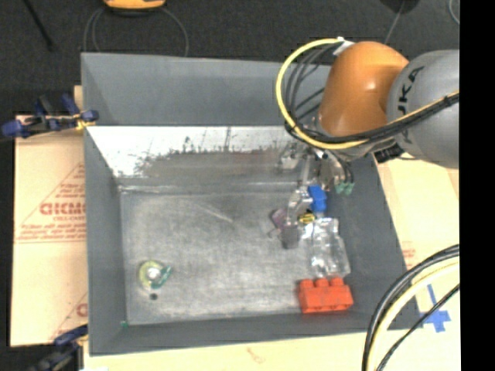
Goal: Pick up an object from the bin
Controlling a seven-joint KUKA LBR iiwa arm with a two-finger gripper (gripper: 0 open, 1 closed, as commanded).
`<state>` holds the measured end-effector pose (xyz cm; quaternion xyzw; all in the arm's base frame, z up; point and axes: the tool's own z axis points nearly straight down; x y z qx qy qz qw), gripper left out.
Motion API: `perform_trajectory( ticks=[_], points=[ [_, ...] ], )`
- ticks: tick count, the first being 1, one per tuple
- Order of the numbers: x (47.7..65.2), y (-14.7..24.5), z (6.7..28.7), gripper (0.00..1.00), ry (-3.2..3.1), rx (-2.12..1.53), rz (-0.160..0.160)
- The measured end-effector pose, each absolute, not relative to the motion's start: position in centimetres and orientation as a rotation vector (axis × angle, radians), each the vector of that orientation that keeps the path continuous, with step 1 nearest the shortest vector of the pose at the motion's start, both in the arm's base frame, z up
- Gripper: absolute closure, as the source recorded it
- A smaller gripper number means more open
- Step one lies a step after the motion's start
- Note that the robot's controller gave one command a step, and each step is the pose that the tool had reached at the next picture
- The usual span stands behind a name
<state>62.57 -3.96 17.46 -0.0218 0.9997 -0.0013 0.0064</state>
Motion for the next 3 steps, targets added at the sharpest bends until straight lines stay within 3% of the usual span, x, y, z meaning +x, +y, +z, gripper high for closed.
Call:
perform_trajectory(
  ticks=[1,2,3],
  points=[
    [64.0,-11.5,8.1,0.0,3.125,-0.206,0.009],
    [63.9,-11.7,7.9,1.0,3.129,-0.201,0.01],
    [64.3,-12.4,24.7,1.0,3.024,-0.812,-0.008]
  ],
)
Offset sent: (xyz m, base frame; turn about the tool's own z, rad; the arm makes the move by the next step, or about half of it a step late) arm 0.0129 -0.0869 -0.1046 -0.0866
